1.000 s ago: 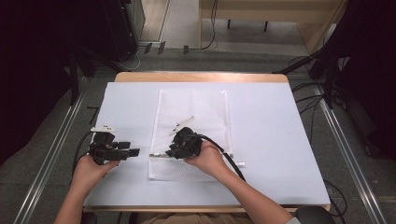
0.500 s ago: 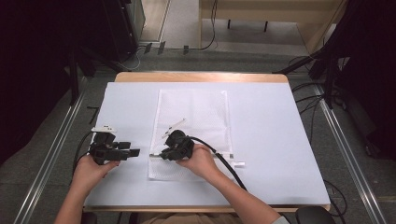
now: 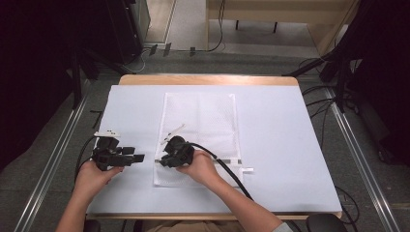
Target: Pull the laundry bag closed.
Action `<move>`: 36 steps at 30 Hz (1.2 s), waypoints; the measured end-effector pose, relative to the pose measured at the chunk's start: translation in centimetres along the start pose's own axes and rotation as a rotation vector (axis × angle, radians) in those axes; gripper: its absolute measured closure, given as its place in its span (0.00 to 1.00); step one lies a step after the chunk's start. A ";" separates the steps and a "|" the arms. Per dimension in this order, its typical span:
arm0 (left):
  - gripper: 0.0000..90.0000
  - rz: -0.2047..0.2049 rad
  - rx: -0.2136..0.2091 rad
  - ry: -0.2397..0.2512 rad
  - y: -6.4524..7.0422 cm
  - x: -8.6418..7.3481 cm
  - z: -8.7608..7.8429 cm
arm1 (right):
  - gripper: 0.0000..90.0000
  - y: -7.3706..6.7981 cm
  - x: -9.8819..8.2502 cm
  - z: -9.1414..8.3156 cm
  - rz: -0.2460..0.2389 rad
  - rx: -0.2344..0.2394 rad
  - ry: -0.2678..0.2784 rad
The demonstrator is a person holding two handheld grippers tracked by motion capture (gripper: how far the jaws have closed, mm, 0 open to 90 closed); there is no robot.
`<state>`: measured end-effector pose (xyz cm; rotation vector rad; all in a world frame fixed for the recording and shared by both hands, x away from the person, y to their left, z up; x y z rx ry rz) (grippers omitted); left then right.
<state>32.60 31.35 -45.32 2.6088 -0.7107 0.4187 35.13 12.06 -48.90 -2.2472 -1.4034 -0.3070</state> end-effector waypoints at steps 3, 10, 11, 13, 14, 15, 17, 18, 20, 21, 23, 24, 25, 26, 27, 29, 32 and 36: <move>0.42 0.000 0.001 -0.001 0.0 0.0 0.0 | 0.90 -0.2 0.3 0.2 -0.010 0.000 -0.004; 0.42 0.000 -0.001 0.001 -0.1 0.0 0.0 | 0.93 0.1 0.9 0.1 -0.007 -0.011 0.014; 0.42 -0.002 -0.003 0.002 0.0 0.0 0.0 | 0.94 0.3 0.9 0.0 -0.003 -0.012 0.014; 0.42 0.001 -0.002 -0.002 0.0 0.0 0.0 | 0.94 0.7 1.0 0.0 0.001 -0.014 0.010; 0.42 0.002 -0.001 -0.001 0.0 0.0 0.0 | 0.94 0.8 1.0 0.1 -0.001 -0.012 0.014; 0.42 0.001 -0.001 0.000 0.0 0.0 0.0 | 0.94 0.9 1.0 0.1 -0.006 -0.007 0.016; 0.42 0.000 -0.003 0.001 0.0 0.0 0.0 | 0.94 1.0 1.0 0.2 0.001 0.002 0.018; 0.42 0.000 -0.004 0.000 0.0 0.0 0.0 | 0.94 1.0 1.0 0.2 0.003 0.007 0.015; 0.42 0.002 -0.003 -0.002 0.0 0.0 0.1 | 0.94 1.0 1.1 0.4 0.002 0.017 0.011; 0.42 0.002 -0.003 -0.001 0.0 0.0 0.0 | 0.94 0.9 1.2 0.4 0.003 0.022 0.004; 0.42 0.001 -0.002 -0.001 0.0 0.0 0.0 | 0.94 0.8 1.3 0.5 -0.011 0.020 0.002; 0.42 0.000 -0.002 0.000 0.0 0.0 0.0 | 0.94 0.7 1.4 0.6 -0.016 0.020 0.004; 0.42 -0.001 -0.002 0.000 0.0 0.0 0.0 | 0.93 0.7 1.4 0.5 -0.018 0.017 0.001; 0.42 0.001 -0.002 -0.002 -0.1 0.0 0.0 | 0.92 0.7 1.5 0.4 -0.020 0.012 0.007; 0.42 0.001 -0.003 -0.002 -0.1 0.0 0.0 | 0.91 0.9 1.6 0.2 -0.024 0.006 0.017; 0.42 0.000 -0.006 0.000 -0.1 0.0 0.0 | 0.87 1.2 1.8 -0.1 -0.010 -0.007 0.028; 0.42 0.002 -0.006 -0.001 0.0 0.0 0.1 | 0.86 1.5 1.8 0.1 -0.012 -0.015 0.004; 0.42 -0.001 -0.002 0.000 -0.1 0.0 0.0 | 0.88 1.3 1.7 0.5 -0.027 0.010 -0.008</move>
Point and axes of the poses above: each handheld gripper's, and its own axes: z roughly forward along the jaws, x roughly out of its top, y roughly to its right, the point moved 4 cm from there along z, roughly forward along the jaws, and after that the axes turned 15 degrees about -y, right-handed, at the moved point
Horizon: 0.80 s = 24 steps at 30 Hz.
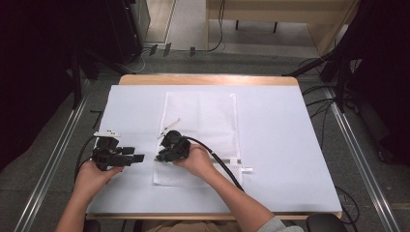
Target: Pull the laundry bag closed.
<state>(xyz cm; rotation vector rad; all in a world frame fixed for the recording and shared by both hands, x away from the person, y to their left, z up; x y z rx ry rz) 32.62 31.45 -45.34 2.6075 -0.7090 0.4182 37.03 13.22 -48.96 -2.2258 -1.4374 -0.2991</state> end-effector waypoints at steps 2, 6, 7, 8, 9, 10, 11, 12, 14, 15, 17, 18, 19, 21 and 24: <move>0.42 -0.002 0.000 0.000 0.0 0.0 0.0 | 0.90 -0.2 0.0 0.1 -0.005 0.005 -0.008; 0.42 0.002 0.001 0.000 0.0 0.0 0.0 | 0.92 -0.4 0.0 0.2 -0.014 0.009 -0.014; 0.42 -0.002 0.001 -0.001 0.0 0.0 0.0 | 0.92 -0.4 0.0 0.2 -0.013 0.010 -0.013; 0.42 -0.003 -0.001 -0.001 0.0 0.0 0.0 | 0.92 -0.5 0.0 0.2 -0.013 0.014 -0.015; 0.42 -0.004 -0.001 -0.001 0.0 0.0 0.0 | 0.92 -0.5 0.0 0.2 -0.013 0.013 -0.015; 0.42 -0.002 -0.003 -0.001 -0.1 0.0 0.0 | 0.92 -0.5 0.0 0.2 -0.017 0.012 -0.014; 0.42 -0.004 -0.002 -0.001 -0.1 0.0 0.0 | 0.92 -0.6 0.0 0.2 -0.018 0.005 -0.015; 0.42 -0.004 -0.002 -0.001 -0.1 0.0 0.0 | 0.92 -0.6 0.0 0.3 -0.018 0.005 -0.014; 0.42 -0.003 -0.002 -0.001 -0.1 0.0 0.0 | 0.93 -0.7 0.0 0.3 -0.013 0.014 -0.012; 0.42 -0.002 -0.001 -0.002 -0.1 0.0 0.0 | 0.93 -0.6 0.0 0.4 -0.012 0.022 -0.011; 0.42 -0.003 0.001 -0.001 0.0 0.0 0.0 | 0.93 -0.6 0.0 0.4 0.002 0.034 -0.011; 0.42 -0.003 -0.001 -0.001 0.0 0.0 0.0 | 0.94 -0.6 0.0 0.4 0.006 0.038 -0.012; 0.42 -0.003 -0.001 -0.001 0.0 0.0 0.0 | 0.94 -0.6 0.0 0.3 0.009 0.044 -0.015; 0.42 -0.004 0.000 -0.003 -0.1 0.0 0.1 | 0.94 -0.7 0.0 0.2 0.008 0.035 -0.012; 0.42 -0.004 0.000 -0.003 -0.1 0.0 0.1 | 0.94 -1.0 -0.1 -0.1 -0.012 0.010 -0.015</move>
Point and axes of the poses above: each handheld gripper's, and its own axes: z roughly forward along the jaws, x roughly out of its top, y roughly to its right, the point moved 4 cm from there along z, roughly forward along the jaws, and after that the axes turned 15 degrees about -y, right-handed, at the moved point
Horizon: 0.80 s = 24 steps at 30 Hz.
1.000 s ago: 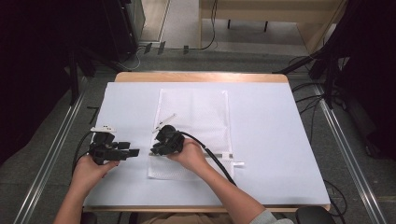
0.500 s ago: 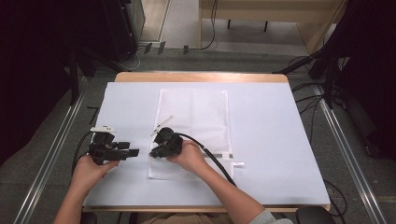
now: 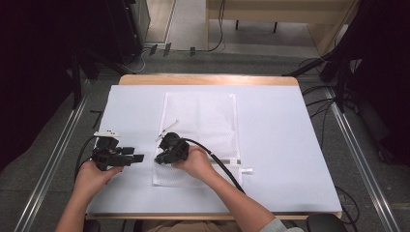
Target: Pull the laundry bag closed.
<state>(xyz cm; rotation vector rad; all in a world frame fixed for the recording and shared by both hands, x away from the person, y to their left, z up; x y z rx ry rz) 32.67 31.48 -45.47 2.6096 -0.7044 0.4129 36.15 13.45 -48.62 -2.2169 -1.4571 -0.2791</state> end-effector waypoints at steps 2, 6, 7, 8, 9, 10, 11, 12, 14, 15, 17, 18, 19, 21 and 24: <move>0.42 0.003 0.002 -0.003 0.0 0.0 0.0 | 0.94 -0.1 0.0 -0.3 -0.027 -0.048 0.000; 0.42 0.005 -0.001 -0.004 0.1 0.0 0.0 | 0.94 0.1 0.0 -0.3 -0.044 -0.117 0.003; 0.42 0.005 -0.001 -0.005 0.1 0.0 0.0 | 0.94 0.2 0.0 -0.1 -0.036 -0.115 0.003; 0.42 0.006 0.002 -0.004 0.1 0.0 0.0 | 0.94 0.2 0.0 0.1 -0.039 -0.114 0.001; 0.42 0.002 0.003 -0.004 0.0 0.0 0.0 | 0.94 0.2 -0.1 0.2 -0.035 -0.103 0.002; 0.42 0.000 0.002 -0.001 0.0 0.0 0.0 | 0.93 0.2 0.0 0.3 -0.028 -0.087 0.007; 0.42 0.000 0.001 -0.001 0.0 0.0 0.0 | 0.92 0.2 0.0 0.4 -0.021 -0.067 0.004; 0.42 0.000 0.001 -0.001 0.0 0.0 0.0 | 0.92 0.2 0.0 0.4 -0.012 -0.049 0.003; 0.42 0.002 0.001 -0.001 0.0 0.0 0.0 | 0.86 0.4 0.0 0.3 -0.009 -0.029 0.003; 0.42 0.002 0.001 -0.002 0.0 0.0 0.0 | 0.86 0.5 -0.1 0.3 -0.004 -0.022 0.001; 0.42 0.000 0.003 -0.002 0.0 0.0 0.0 | 0.88 0.5 -0.1 0.3 -0.007 -0.024 0.006; 0.42 0.005 0.002 -0.004 0.0 0.0 0.0 | 0.90 0.4 -0.1 0.4 -0.006 -0.028 0.008; 0.42 0.004 0.003 0.002 0.1 0.0 0.0 | 0.92 0.4 -0.2 0.5 -0.005 -0.030 0.016; 0.42 0.004 0.001 0.002 0.1 0.1 -0.1 | 0.94 0.4 -0.2 0.7 0.002 -0.025 0.038; 0.42 0.004 -0.005 0.005 0.1 0.1 -0.1 | 0.97 0.1 -0.4 0.7 -0.012 -0.046 0.051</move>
Point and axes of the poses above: each handheld gripper's, and its own axes: z roughly forward along the jaws, x roughly out of its top, y roughly to its right, the point moved 4 cm from there along z, roughly forward along the jaws, and after that the axes turned 15 degrees about -y, right-handed, at the moved point
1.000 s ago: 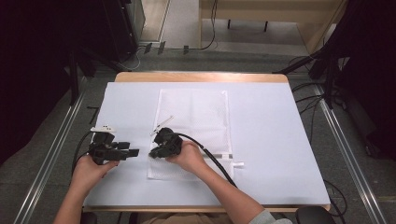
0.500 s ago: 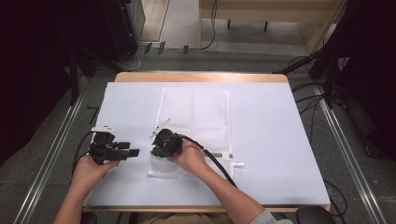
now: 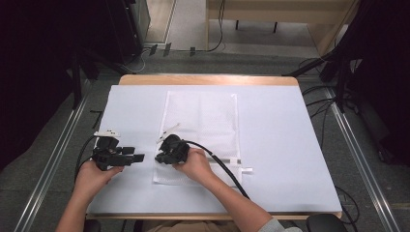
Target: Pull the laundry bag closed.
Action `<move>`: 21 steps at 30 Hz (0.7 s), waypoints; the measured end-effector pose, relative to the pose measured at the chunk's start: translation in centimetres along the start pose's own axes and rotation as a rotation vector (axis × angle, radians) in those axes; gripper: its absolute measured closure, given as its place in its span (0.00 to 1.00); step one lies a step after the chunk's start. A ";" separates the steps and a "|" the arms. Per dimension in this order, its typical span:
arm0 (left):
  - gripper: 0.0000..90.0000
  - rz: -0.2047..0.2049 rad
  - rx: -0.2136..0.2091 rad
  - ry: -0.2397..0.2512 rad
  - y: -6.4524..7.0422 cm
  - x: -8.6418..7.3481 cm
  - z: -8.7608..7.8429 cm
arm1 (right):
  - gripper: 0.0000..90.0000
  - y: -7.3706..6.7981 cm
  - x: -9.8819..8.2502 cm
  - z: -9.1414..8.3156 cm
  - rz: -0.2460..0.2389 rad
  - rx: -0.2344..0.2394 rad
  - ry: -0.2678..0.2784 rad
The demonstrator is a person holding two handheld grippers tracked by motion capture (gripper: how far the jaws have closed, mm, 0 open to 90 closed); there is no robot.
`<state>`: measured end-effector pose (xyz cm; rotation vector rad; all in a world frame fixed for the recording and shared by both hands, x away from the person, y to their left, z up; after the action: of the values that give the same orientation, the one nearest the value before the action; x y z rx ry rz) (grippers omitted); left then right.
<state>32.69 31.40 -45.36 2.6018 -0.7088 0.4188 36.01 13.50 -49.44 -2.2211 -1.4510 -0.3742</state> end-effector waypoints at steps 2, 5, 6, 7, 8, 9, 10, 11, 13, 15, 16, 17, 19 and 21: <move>0.42 -0.001 -0.007 -0.001 0.0 0.0 0.1 | 0.98 -0.2 0.1 -0.1 -0.012 -0.021 -0.009; 0.42 0.005 -0.018 -0.001 0.2 0.1 0.3 | 0.98 -0.1 0.3 -0.3 -0.009 -0.004 -0.012; 0.42 0.011 -0.016 -0.008 0.2 0.1 0.4 | 0.98 -0.1 0.3 -0.4 -0.008 0.000 -0.010; 0.43 0.011 -0.022 -0.008 0.3 0.1 0.5 | 0.98 0.0 0.3 -0.6 -0.010 -0.005 -0.010; 0.43 0.011 -0.025 -0.010 0.4 0.1 0.6 | 0.98 0.1 0.3 -0.8 -0.011 -0.004 -0.010; 0.43 0.019 -0.026 -0.012 0.4 0.2 0.7 | 0.98 0.1 0.3 -0.9 -0.011 -0.003 -0.009; 0.44 0.025 -0.026 -0.014 0.5 0.2 0.8 | 0.98 0.2 0.4 -1.2 -0.008 -0.002 -0.002; 0.44 0.026 -0.031 -0.014 0.5 0.2 0.9 | 0.98 0.3 0.4 -1.5 -0.002 0.009 0.004; 0.44 0.034 -0.036 -0.016 0.7 0.3 1.1 | 0.98 0.4 0.5 -1.8 -0.013 0.013 0.008; 0.45 0.042 -0.044 -0.020 0.8 0.4 1.4 | 0.98 0.3 0.6 -2.1 -0.017 0.011 0.006; 0.45 0.044 -0.045 -0.021 0.9 0.4 1.5 | 0.98 0.3 0.7 -2.2 -0.019 0.013 0.008; 0.46 0.053 -0.046 -0.026 0.9 0.4 1.6 | 0.98 0.3 0.8 -2.4 -0.020 0.012 0.015; 0.46 0.060 -0.050 -0.028 1.1 0.5 1.7 | 0.98 0.3 0.9 -2.7 -0.018 0.019 0.020; 0.47 0.065 -0.062 -0.026 1.3 0.6 1.9 | 0.98 0.3 0.9 -3.0 -0.028 0.020 0.018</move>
<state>32.80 29.22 -46.37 2.5363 -0.8037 0.3770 36.74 12.61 -46.51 -2.1782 -1.4713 -0.3866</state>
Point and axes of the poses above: each handheld gripper's, and its own axes: z roughly forward along the jaws, x roughly out of its top, y roughly to its right, the point moved 4 cm from there along z, roughly forward along the jaws, and after that the axes turned 15 degrees about -y, right-handed, at the moved point
